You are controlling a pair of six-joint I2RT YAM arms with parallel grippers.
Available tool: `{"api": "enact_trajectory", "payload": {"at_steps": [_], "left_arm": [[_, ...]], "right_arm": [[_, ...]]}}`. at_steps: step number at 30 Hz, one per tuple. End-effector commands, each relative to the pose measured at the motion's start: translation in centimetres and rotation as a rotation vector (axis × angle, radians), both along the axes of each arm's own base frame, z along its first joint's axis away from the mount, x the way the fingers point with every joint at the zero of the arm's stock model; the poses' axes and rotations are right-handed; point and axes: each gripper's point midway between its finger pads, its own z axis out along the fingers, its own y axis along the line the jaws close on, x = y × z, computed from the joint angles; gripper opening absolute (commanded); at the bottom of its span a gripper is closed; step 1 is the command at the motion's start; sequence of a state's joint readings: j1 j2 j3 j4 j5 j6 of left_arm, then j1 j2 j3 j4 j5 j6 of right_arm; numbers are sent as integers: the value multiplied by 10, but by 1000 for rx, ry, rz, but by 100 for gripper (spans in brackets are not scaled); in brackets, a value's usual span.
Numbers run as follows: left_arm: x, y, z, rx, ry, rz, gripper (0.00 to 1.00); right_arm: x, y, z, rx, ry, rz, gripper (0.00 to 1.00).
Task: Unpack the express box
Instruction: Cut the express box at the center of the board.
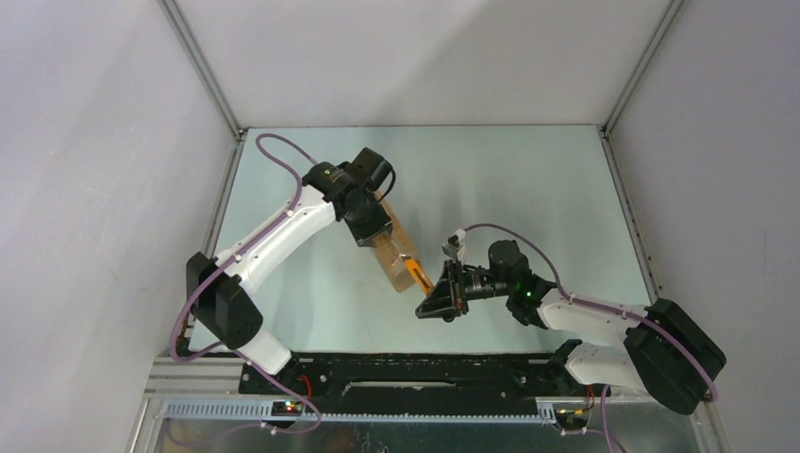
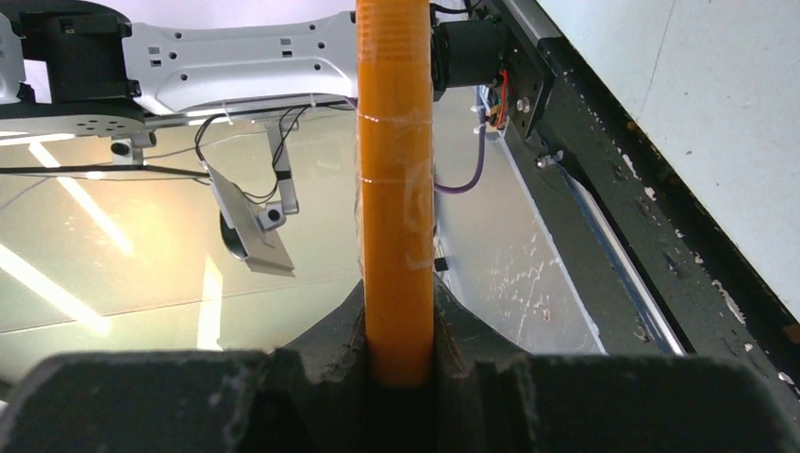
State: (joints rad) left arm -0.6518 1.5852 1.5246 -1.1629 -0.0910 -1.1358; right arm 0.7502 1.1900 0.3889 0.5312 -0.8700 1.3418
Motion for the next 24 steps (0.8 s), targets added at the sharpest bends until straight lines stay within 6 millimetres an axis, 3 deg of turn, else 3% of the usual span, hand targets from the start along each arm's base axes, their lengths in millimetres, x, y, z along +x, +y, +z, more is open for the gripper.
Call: {"api": "enact_trajectory", "payload": {"at_steps": [1, 12, 24], "left_arm": [[-12, -14, -11, -52, 58, -5, 0], [-7, 2, -15, -2, 67, 20, 0], [-7, -1, -9, -26, 62, 21, 0]], "right_arm": [[9, 12, 27, 82, -41, 1, 0], [-18, 9, 35, 87, -69, 77, 0], [-25, 20, 32, 101, -50, 111, 0]]}}
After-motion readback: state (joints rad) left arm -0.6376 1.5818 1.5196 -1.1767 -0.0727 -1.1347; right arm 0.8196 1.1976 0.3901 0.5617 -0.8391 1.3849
